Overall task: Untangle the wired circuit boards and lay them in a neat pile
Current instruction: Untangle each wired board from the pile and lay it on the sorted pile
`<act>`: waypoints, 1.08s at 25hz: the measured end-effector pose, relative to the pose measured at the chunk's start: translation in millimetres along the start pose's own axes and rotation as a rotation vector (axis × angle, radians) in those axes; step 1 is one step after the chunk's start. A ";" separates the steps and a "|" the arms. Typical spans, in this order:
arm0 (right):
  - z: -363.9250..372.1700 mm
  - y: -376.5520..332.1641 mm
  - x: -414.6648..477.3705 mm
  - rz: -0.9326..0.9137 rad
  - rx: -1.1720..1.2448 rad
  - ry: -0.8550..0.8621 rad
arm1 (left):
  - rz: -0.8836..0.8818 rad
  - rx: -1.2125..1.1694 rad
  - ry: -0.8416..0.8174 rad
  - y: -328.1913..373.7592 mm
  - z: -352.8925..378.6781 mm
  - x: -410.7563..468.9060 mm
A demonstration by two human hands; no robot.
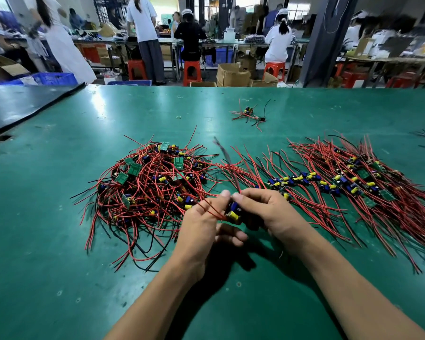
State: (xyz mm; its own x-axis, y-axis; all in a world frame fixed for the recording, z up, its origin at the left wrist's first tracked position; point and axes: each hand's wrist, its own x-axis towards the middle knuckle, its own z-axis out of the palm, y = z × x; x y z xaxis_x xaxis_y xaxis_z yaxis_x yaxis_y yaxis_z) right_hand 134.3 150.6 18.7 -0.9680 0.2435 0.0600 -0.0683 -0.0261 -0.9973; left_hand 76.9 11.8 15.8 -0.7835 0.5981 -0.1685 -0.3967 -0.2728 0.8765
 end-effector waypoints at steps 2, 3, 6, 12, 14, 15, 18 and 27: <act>0.9 2.2 0.3 -0.045 -0.040 0.000 | -0.025 -0.029 -0.047 -0.6 0.6 -0.5; 0.4 1.9 0.5 -0.064 -0.046 0.018 | -0.015 -0.033 -0.049 -0.5 0.1 0.0; -1.2 2.1 2.2 -0.049 -0.064 0.075 | 0.007 -0.005 -0.053 -0.4 -0.3 1.9; -0.4 6.5 5.5 0.017 -0.009 0.259 | -0.055 0.113 -0.078 -4.0 -1.3 4.9; -3.4 7.9 6.6 0.047 0.030 0.281 | -0.050 0.161 -0.113 -6.4 -0.4 3.0; -4.5 8.4 6.7 0.065 0.054 0.272 | -0.045 0.183 -0.119 -7.5 0.3 2.5; -2.1 8.4 7.1 0.126 0.137 0.193 | 0.030 0.273 -0.093 -9.4 1.1 3.4; -12.7 8.3 6.1 0.206 0.131 -0.039 | 0.103 0.285 -0.018 -7.0 -1.9 1.7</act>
State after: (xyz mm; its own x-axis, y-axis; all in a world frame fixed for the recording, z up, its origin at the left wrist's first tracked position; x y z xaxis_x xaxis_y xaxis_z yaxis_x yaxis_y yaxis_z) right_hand 130.9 164.1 10.2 -0.9732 0.1825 -0.1398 0.1031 -0.1973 -0.9749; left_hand 77.5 13.3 8.6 -0.8031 0.5921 -0.0666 -0.1637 -0.1119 0.9801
